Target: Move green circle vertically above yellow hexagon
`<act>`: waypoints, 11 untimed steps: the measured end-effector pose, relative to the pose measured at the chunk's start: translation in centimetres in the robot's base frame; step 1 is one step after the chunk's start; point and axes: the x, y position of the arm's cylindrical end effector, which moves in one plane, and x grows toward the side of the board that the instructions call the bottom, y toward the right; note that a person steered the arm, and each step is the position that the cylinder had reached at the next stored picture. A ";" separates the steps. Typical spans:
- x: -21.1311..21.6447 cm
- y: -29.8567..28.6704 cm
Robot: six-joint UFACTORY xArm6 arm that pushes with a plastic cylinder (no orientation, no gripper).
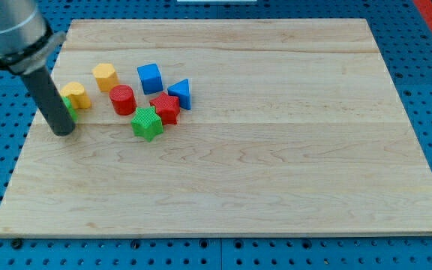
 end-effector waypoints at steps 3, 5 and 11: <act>-4.6 -1.2; -13.2 -0.8; -17.7 4.8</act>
